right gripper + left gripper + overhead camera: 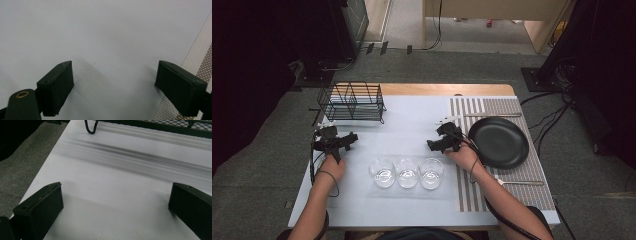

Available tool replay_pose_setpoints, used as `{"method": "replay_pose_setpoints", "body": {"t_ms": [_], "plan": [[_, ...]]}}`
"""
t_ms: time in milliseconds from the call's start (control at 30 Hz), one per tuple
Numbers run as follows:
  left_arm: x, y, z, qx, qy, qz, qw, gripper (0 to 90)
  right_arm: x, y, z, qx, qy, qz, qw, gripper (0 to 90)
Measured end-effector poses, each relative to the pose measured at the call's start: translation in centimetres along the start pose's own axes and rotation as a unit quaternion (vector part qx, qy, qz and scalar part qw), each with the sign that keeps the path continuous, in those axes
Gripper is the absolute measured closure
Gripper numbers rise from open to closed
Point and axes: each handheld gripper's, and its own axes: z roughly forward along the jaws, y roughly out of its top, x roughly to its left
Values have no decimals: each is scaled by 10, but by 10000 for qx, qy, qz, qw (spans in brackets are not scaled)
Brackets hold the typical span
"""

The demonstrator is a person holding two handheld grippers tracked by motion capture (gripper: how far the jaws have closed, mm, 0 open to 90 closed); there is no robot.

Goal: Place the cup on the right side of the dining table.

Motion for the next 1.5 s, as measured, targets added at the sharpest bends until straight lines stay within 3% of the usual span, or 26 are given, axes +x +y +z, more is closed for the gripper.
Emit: {"method": "replay_pose_setpoints", "body": {"t_ms": [433, 767, 1500], "plan": [[0, 0, 0, 0, -2, -1, 10000, 0, 3, 2, -5, 65, 128, -56, 9999, 152], [0, 0, 0, -2, -3, -1, 10000, 0, 5, 1, -9, 108, 202, -275, 9994, 152], [0, 0, 0, 0, 0, -1, 10000, 0, 10, 3, -17, 56, 364, -335, 9988, 154]]}}
